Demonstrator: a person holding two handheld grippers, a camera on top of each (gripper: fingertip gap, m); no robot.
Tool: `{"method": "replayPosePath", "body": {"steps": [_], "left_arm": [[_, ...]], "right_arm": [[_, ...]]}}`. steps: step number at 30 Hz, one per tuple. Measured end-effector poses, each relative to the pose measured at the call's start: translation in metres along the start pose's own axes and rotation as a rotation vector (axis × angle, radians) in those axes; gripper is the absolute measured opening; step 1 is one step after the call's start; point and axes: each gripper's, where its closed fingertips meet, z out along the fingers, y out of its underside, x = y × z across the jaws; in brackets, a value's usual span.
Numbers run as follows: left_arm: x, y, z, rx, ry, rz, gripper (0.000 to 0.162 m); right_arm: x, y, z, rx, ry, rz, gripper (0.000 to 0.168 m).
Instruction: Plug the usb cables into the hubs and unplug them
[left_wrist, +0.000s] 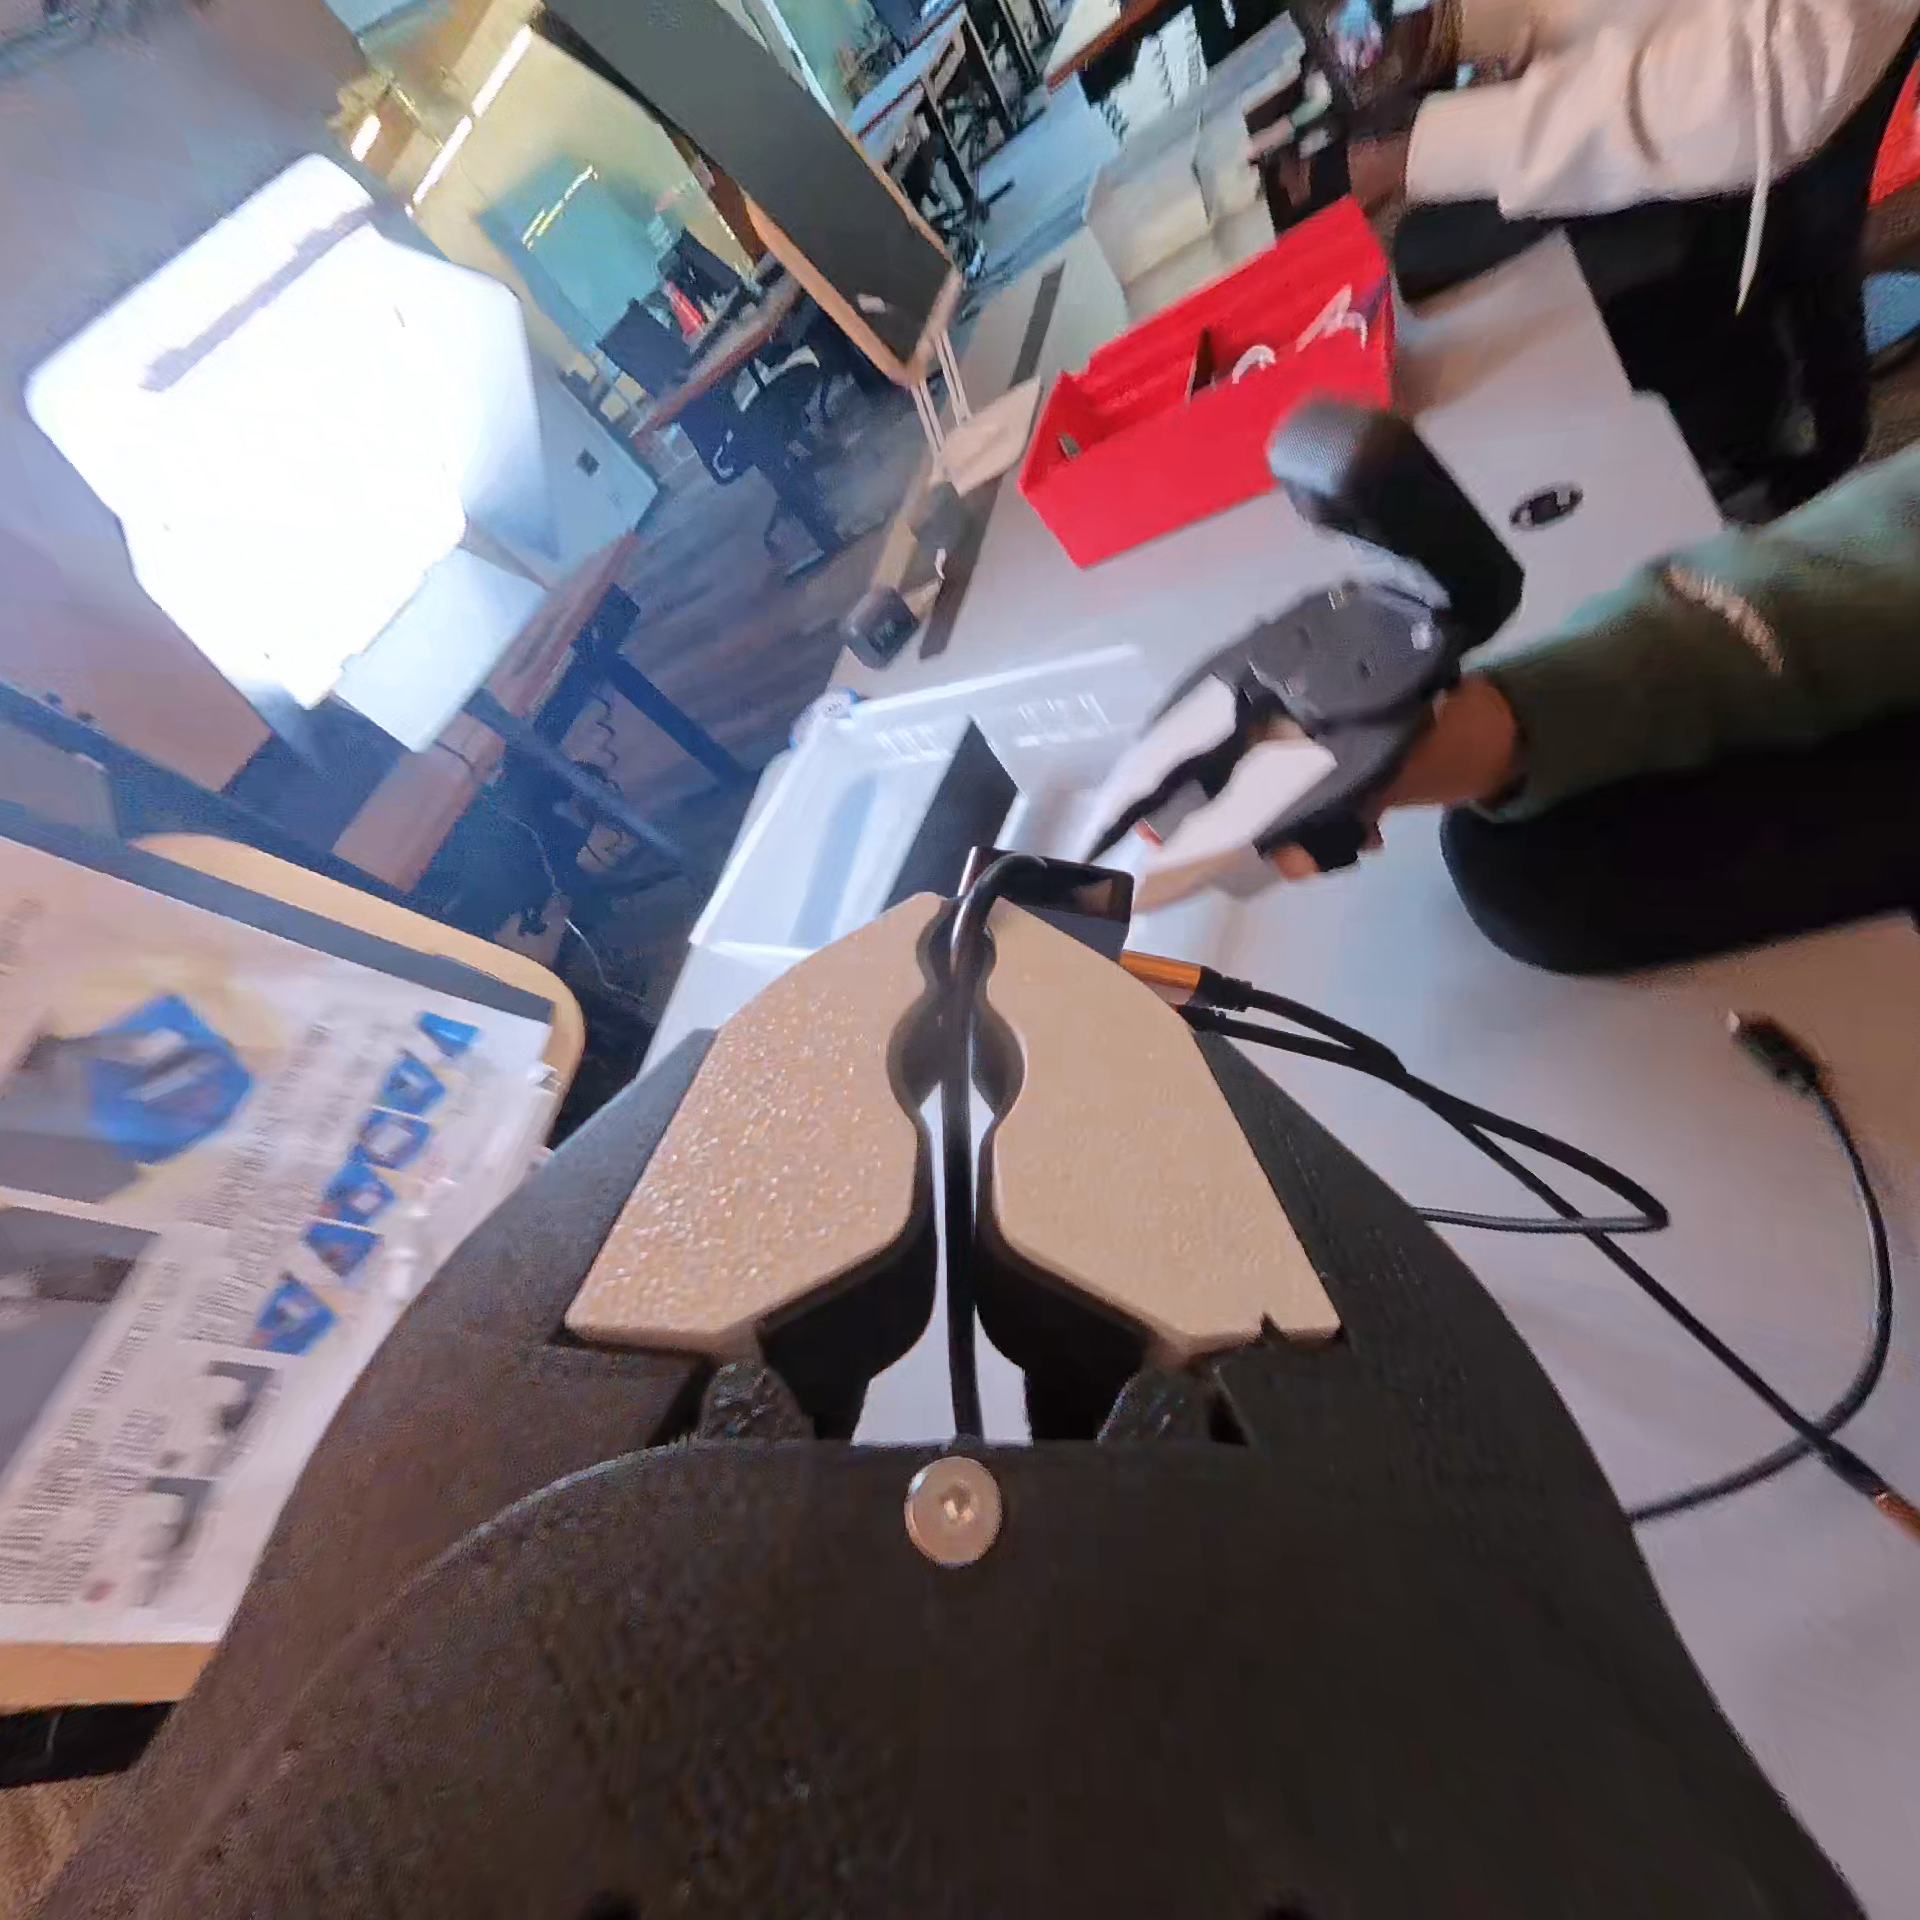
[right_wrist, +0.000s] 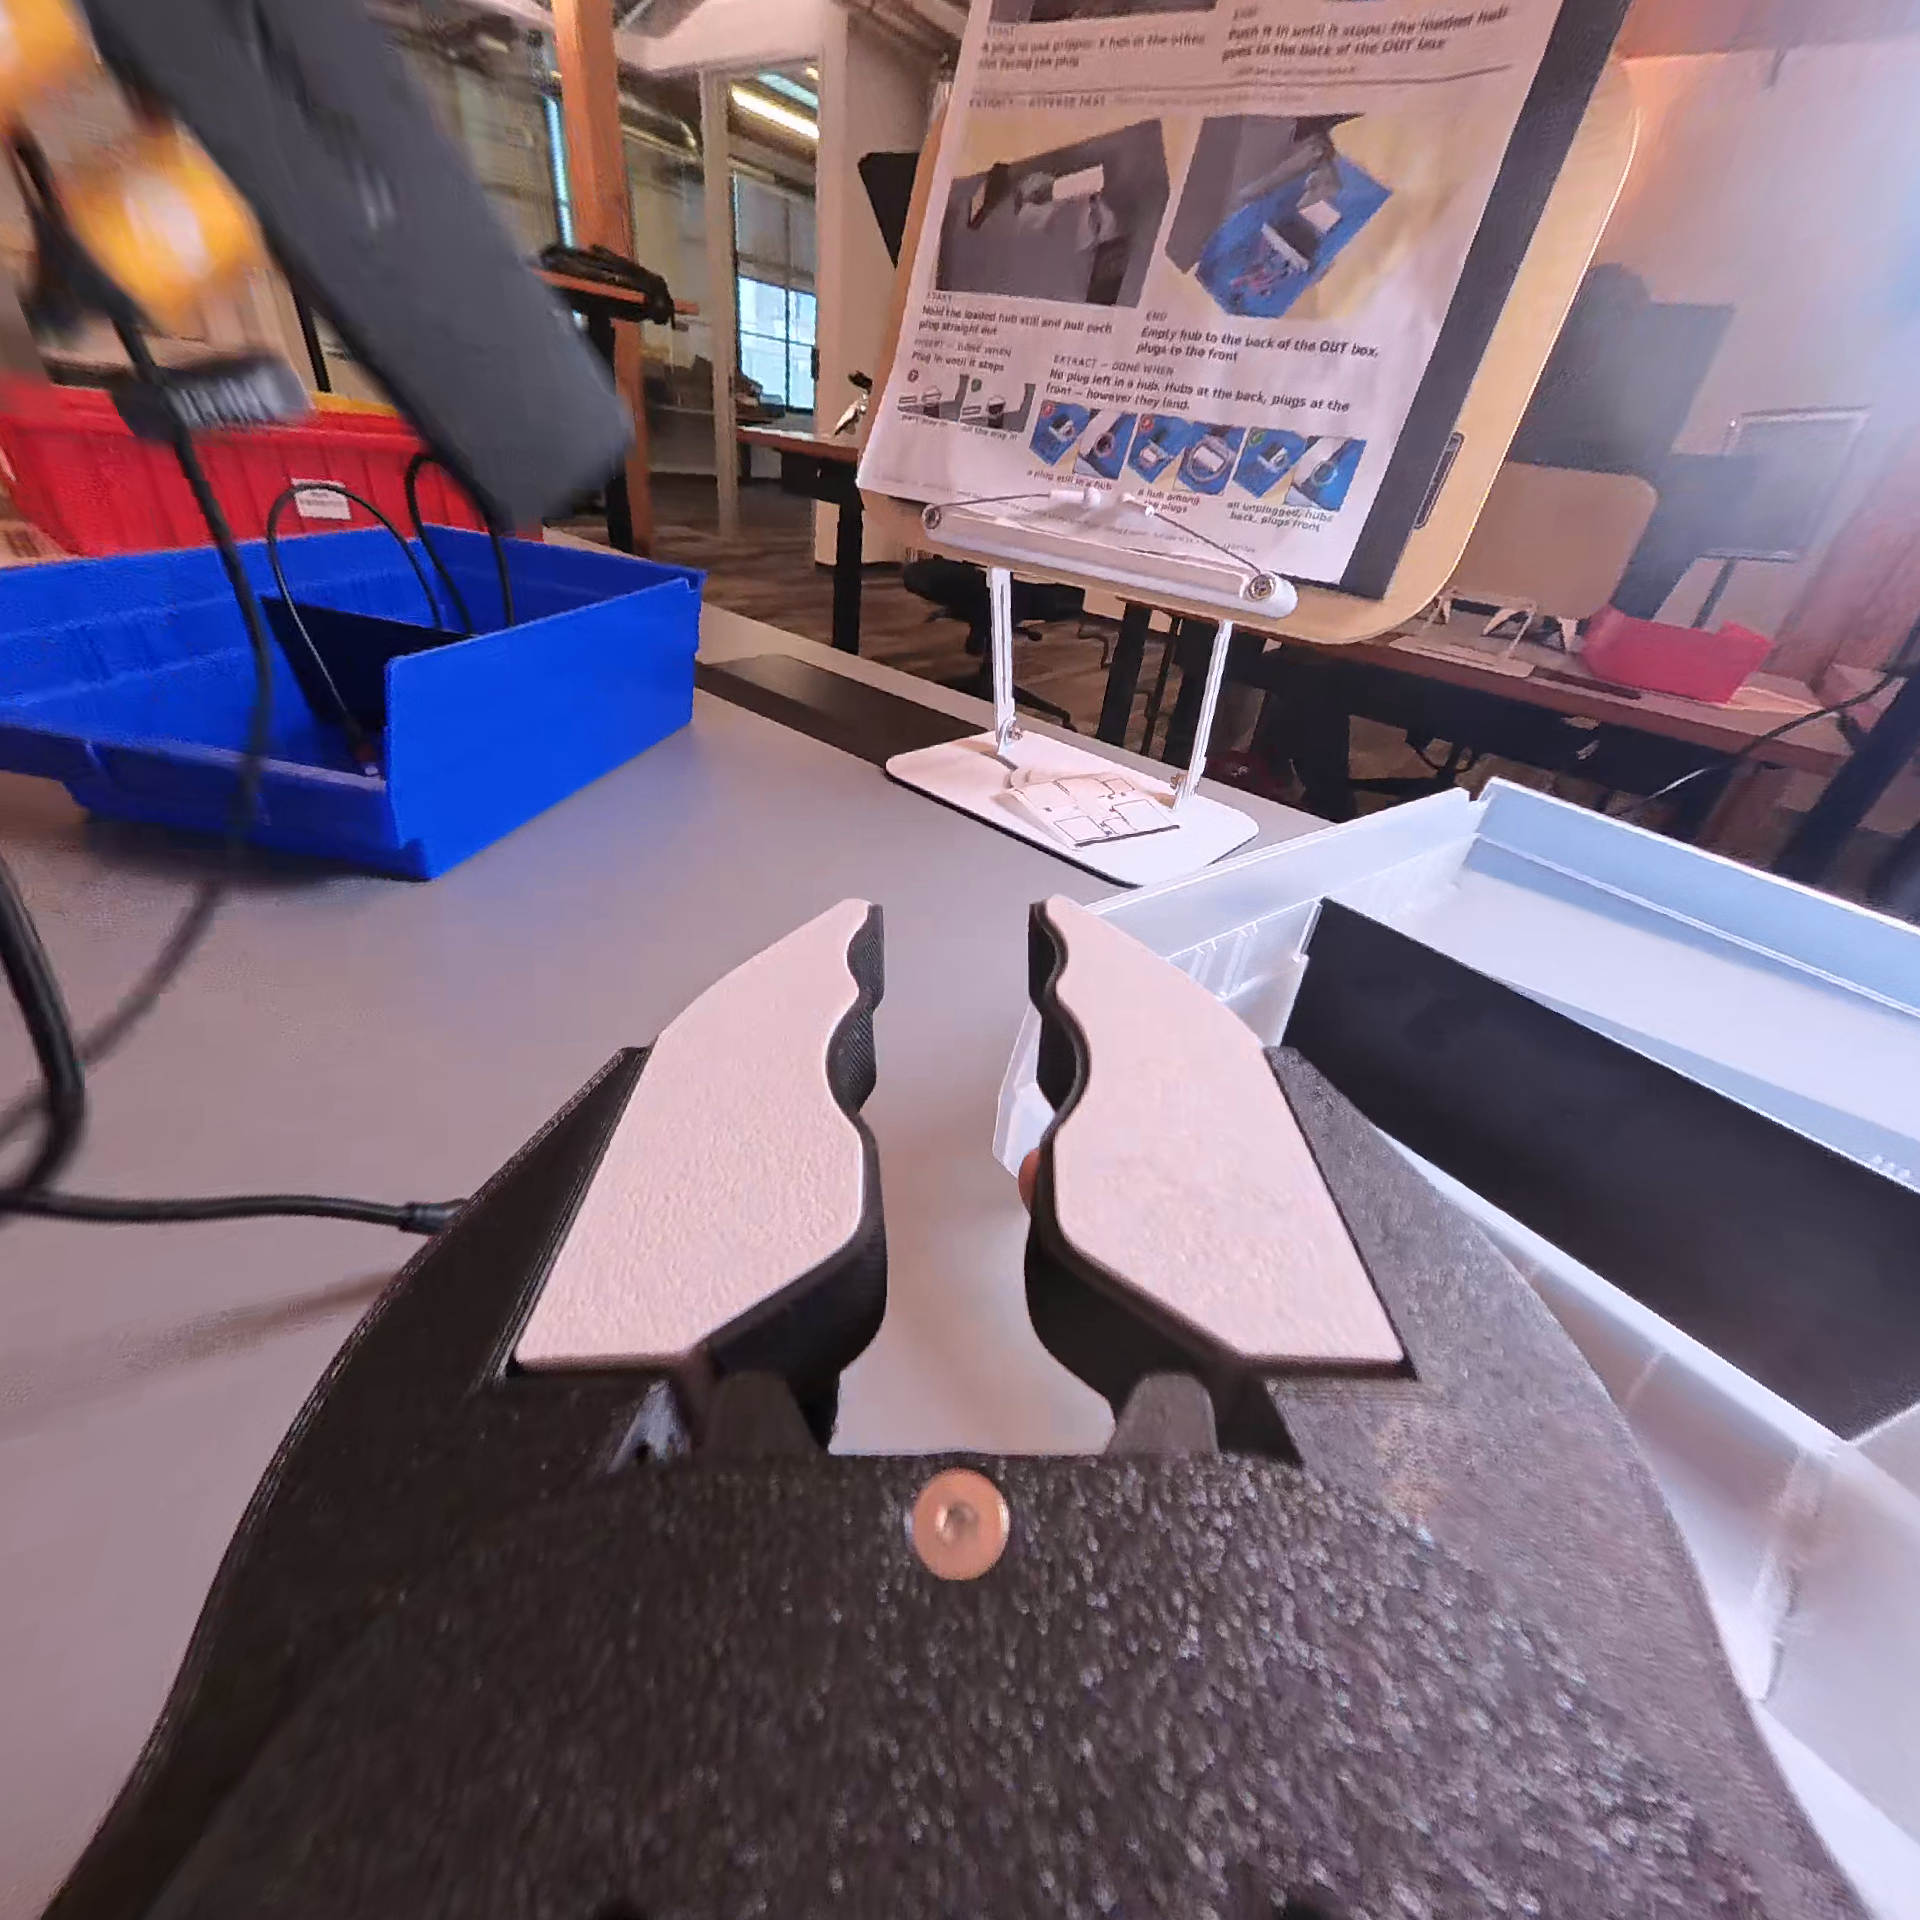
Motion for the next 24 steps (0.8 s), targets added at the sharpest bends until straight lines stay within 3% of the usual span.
{"method": "replayPosePath", "body": {"steps": [4,9,15,24], "left_arm": [[0.059,0.072,0.031,-0.097,0.010,-0.028,0.000],[0.074,0.132,0.041,-0.159,-0.014,-0.188,0.000],[0.063,0.159,0.032,-0.147,-0.108,-0.315,0.000],[0.052,0.177,0.030,-0.144,-0.187,-0.327,0.000]], "right_arm": [[-0.017,-0.009,0.005,0.033,-0.053,0.018,0.027],[-0.057,-0.027,0.026,0.010,-0.176,-0.047,0.035],[-0.098,-0.044,0.059,-0.007,-0.331,-0.073,0.045],[-0.140,0.019,0.063,-0.102,-0.419,-0.266,0.048]]}}
